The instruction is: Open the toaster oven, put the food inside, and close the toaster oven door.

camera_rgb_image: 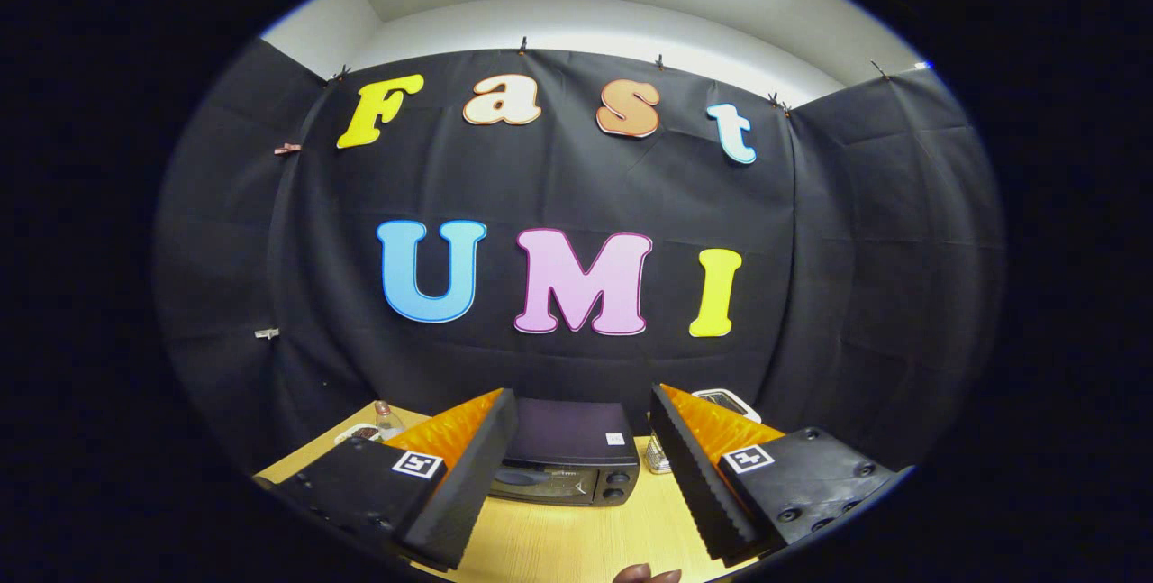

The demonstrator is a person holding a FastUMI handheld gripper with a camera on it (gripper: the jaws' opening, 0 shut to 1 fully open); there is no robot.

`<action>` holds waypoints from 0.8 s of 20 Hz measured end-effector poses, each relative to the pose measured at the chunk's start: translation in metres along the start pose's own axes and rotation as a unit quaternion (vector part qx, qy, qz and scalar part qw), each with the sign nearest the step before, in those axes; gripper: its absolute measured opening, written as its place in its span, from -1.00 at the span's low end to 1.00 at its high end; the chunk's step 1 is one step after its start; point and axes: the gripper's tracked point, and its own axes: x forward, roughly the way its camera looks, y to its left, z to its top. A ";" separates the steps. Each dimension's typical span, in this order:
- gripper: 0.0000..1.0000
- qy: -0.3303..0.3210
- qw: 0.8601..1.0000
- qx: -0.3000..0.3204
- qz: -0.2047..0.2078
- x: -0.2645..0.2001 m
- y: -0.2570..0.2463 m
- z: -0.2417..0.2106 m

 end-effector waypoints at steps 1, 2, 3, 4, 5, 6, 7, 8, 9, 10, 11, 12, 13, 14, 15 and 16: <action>0.94 0.003 1.000 0.010 0.005 -0.002 0.004 -0.002; 0.94 0.004 1.000 0.020 0.007 -0.002 0.005 -0.001; 0.94 0.003 1.000 0.021 0.002 -0.001 0.001 -0.001; 0.93 0.001 1.000 0.022 0.002 -0.002 -0.002 0.002; 0.94 0.002 1.000 0.024 0.002 -0.004 -0.002 0.004; 0.94 -0.001 1.000 0.026 0.002 -0.004 -0.002 0.006; 0.94 -0.003 1.000 0.027 -0.001 -0.006 -0.005 0.012; 0.94 -0.005 1.000 0.027 -0.002 -0.005 -0.008 0.017; 0.93 -0.010 1.000 0.030 -0.003 -0.006 -0.009 0.021; 0.94 -0.011 0.999 0.031 -0.003 -0.006 -0.009 0.024; 0.94 -0.013 0.999 0.034 -0.003 -0.007 -0.011 0.027; 0.93 -0.013 0.999 0.037 -0.004 -0.008 -0.013 0.028; 0.93 -0.013 0.999 0.038 -0.004 -0.007 -0.014 0.029; 0.93 -0.014 0.999 0.040 -0.004 -0.008 -0.016 0.031; 0.94 -0.015 0.999 0.040 -0.004 -0.008 -0.017 0.031; 0.93 -0.017 0.999 0.040 -0.003 -0.008 -0.018 0.032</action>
